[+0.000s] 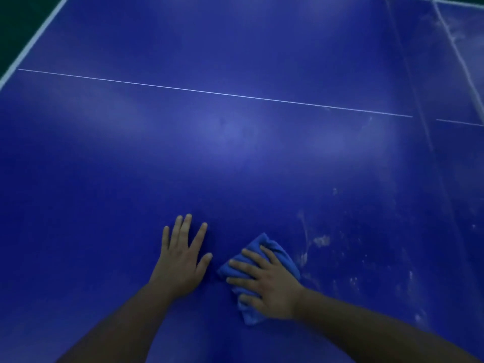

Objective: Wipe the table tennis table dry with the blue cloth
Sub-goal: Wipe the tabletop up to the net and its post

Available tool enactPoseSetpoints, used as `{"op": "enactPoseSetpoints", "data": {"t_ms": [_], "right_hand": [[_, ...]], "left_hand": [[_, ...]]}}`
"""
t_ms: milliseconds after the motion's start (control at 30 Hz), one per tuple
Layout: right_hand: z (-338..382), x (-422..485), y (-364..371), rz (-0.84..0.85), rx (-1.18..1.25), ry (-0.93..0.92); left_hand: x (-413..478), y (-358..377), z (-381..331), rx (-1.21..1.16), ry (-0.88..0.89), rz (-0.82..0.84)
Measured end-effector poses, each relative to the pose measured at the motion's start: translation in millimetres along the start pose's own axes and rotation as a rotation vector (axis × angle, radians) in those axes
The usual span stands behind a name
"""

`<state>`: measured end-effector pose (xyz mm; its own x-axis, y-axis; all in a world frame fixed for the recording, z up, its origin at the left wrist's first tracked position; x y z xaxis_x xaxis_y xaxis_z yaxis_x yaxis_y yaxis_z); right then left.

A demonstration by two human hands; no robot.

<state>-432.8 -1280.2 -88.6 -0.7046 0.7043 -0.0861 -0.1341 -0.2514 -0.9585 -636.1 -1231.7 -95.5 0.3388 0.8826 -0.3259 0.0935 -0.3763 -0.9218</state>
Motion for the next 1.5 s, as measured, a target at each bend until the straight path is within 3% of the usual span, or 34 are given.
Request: {"op": "enactPoseSetpoints", "data": {"t_ms": [67,167,233,467,600,667,733,767,800,867,967,1133,1200,1300,1500], "right_hand": [[-21,13,-6,-0.055,-0.033,0.092],[-68,41,-26,-0.166,0.106,0.555],[-54,48,-19,-0.174,0.124,0.699],[127,-40,47,-0.148,-0.004,0.531],[128,-93,53,-0.085,-0.126,0.598],[104,-99,45,-0.110,-0.065,0.929],[98,-92,37,-0.261,0.065,1.354],[109,-78,37,-0.307,0.097,1.478],[124,-62,39,-0.334,0.083,1.524],[153,-36,45,-0.297,0.072,1.446],[156,-70,59,-0.268,0.096,1.402],[91,-240,41,-0.321,0.151,2.038],[82,-281,25,-0.407,0.231,2.176],[88,-255,5,-0.462,0.165,2.116],[177,-61,48,-0.216,0.260,1.524]], "left_hand": [[-21,10,9,0.012,-0.007,0.016],[-35,20,20,-0.006,0.011,0.051],[-36,20,23,-0.058,0.026,0.045],[-45,19,22,-0.059,0.188,0.087],[-61,22,13,-0.024,0.281,0.099],[-71,24,4,0.002,0.334,0.108],[-77,25,-5,0.017,0.383,0.103],[-78,26,-7,0.016,0.391,0.095],[-78,27,-11,0.020,0.403,0.093],[-79,31,-18,0.037,0.437,0.098],[-80,36,-27,0.075,0.506,0.111],[-77,39,-44,0.132,0.582,0.173],[-75,40,-48,0.136,0.592,0.163],[-74,39,-48,0.131,0.582,0.148],[-68,32,-31,0.109,0.519,0.104]]}}
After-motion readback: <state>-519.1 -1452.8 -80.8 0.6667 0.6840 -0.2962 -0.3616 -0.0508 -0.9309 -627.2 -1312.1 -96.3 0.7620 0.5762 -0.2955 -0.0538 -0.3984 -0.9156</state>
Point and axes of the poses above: each hand's wrist, its own x-axis towards the middle knuckle, its own y-axis out of the palm, z = x × y, the point moved 7 cm from there along x, towards the middle knuckle, and after that the axes turned 5 degrees about y, right-handed, at the moved point
